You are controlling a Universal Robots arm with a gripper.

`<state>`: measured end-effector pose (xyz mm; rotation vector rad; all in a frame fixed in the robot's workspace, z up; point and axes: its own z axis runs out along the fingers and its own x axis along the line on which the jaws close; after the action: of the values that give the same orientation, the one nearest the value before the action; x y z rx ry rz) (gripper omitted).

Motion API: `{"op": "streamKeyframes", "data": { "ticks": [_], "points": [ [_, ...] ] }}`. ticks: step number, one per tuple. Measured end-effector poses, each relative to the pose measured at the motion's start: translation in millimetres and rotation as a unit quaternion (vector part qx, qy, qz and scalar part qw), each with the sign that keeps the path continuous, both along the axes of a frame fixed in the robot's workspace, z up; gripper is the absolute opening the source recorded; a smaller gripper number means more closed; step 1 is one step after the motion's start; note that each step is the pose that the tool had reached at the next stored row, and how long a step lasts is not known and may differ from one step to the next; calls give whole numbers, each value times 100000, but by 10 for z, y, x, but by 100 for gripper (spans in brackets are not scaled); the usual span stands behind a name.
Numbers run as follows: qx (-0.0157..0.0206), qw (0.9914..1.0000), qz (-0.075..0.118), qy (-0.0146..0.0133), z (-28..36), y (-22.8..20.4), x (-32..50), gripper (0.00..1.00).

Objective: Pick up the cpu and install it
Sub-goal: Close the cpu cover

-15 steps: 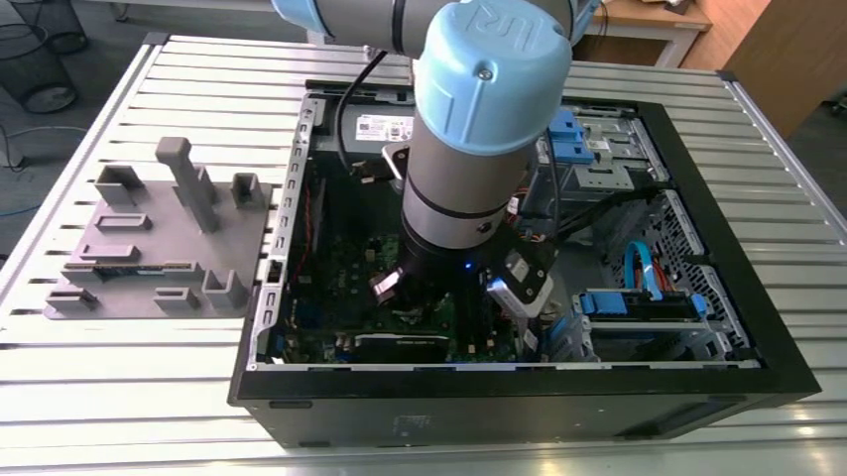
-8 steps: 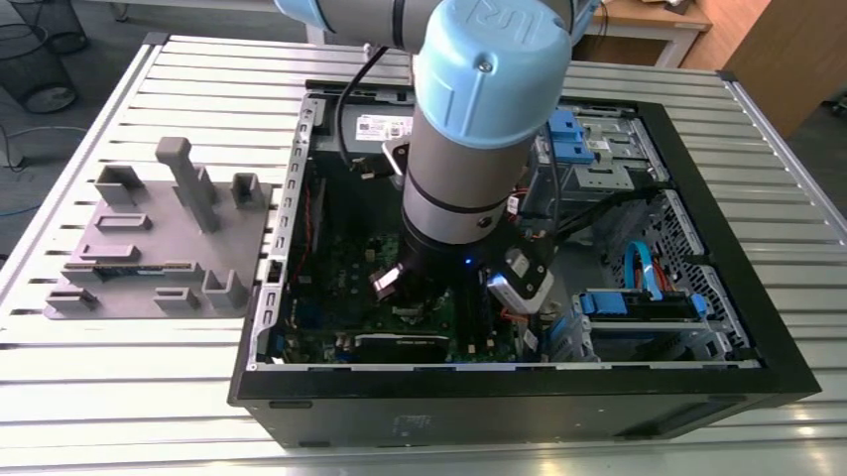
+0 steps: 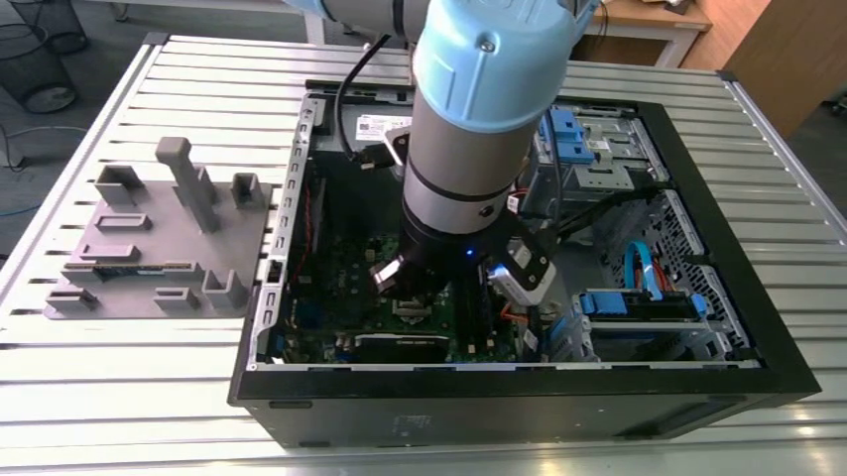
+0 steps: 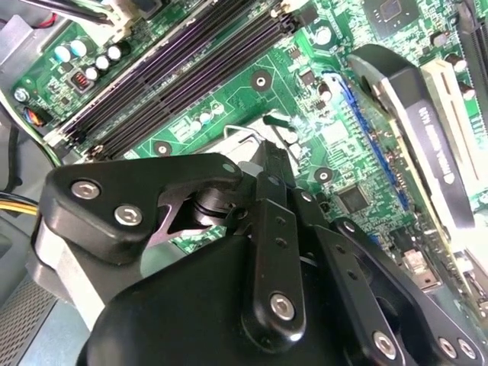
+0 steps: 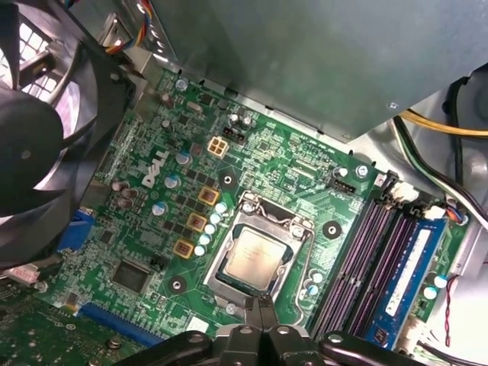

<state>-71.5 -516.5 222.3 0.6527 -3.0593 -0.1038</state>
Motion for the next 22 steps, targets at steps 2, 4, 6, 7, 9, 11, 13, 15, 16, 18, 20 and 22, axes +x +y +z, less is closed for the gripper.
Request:
{"op": "streamKeyframes", "data": {
  "ticks": [2,4,6,7,9,11,13,15,16,18,20,22],
  "points": [
    [11,100000,-1,-28,5,11,0,11],
    [6,100000,-2,-44,11,27,0,11],
    [10,100000,0,-74,16,42,0,11],
    [0,100000,5,-84,19,43,1,11],
    [8,100000,1,-103,20,43,-1,11],
    [-3,100000,-1,-103,21,39,-4,11],
    [4,100000,-2,-112,20,19,-7,11],
    [2,100000,-1,-129,20,-11,-12,11],
    [3,100000,-1,-140,20,-24,-15,11],
    [7,100000,2,-158,20,-51,-20,11],
    [2,100000,-2,-176,21,-77,-27,11],
    [5,100000,-1,-203,20,-85,-33,11]
  ]
}}
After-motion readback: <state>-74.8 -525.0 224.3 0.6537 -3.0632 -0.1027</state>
